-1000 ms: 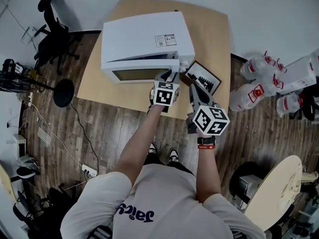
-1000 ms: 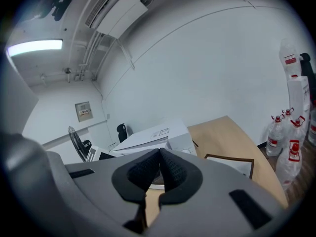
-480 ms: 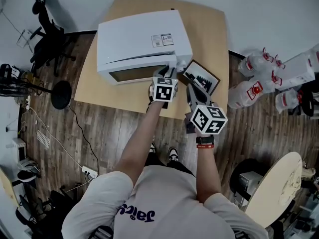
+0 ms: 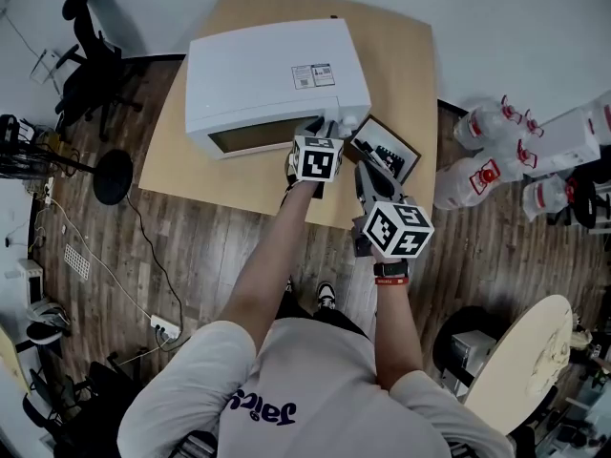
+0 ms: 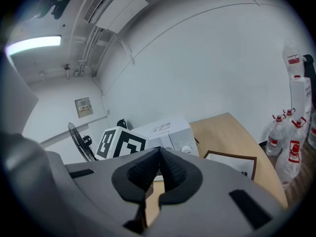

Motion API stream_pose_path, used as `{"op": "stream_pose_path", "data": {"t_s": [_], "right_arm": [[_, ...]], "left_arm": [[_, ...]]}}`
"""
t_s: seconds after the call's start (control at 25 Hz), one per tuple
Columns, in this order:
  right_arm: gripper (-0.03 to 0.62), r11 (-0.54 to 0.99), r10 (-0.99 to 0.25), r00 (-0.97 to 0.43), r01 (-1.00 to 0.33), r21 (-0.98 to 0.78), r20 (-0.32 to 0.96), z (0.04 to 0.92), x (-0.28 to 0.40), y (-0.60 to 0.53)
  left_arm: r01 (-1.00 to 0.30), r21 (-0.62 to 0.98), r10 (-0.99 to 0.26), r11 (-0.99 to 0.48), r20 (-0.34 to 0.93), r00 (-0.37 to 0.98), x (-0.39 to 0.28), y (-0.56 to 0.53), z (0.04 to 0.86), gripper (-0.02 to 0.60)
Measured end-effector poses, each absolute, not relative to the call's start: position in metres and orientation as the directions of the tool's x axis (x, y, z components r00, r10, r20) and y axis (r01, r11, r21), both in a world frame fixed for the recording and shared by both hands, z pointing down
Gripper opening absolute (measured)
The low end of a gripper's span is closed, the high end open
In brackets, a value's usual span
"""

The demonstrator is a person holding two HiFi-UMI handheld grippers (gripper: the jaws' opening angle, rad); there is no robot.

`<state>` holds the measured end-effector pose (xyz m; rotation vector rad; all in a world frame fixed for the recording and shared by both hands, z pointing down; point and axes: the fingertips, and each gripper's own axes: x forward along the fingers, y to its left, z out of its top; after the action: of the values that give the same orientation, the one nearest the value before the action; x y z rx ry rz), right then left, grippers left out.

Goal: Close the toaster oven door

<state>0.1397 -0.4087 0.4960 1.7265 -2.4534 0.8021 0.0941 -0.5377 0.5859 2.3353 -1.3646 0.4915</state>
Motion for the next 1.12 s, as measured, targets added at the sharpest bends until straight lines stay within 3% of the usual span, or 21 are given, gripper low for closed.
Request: {"op": "stream_pose_path", "data": {"t_s": [0.24, 0.36, 0.64, 1.12], "right_arm": [[0.015, 0.256, -0.866, -0.385, -0.889, -0.38, 0.318, 0.495, 0.138, -0.401], [0.015, 0.263, -0.867, -0.39, -0.887, -0.379, 0.311, 0.491, 0.137, -0.397], [0.015, 0.281, -0.868, -0.401, -0.883, -0.375, 0.292, 0.481, 0.134, -0.381], [0.015, 0.341, -0.864, -0.436, -0.875, -0.343, 0.252, 0.464, 0.125, -0.334]], "left_arm": [[-0.87, 0.118, -0.74, -0.478, 0.478, 0.472, 0.092, -0.534, 0.583, 0.103], [-0.862, 0.11, -0.742, -0.495, 0.464, 0.484, 0.089, -0.524, 0.579, 0.063], [-0.845, 0.102, -0.751, -0.525, 0.413, 0.515, 0.081, -0.479, 0.561, 0.063], [-0.884, 0.068, -0.841, -0.462, 0.282, 0.462, 0.03, -0.387, 0.489, 0.052]]}}
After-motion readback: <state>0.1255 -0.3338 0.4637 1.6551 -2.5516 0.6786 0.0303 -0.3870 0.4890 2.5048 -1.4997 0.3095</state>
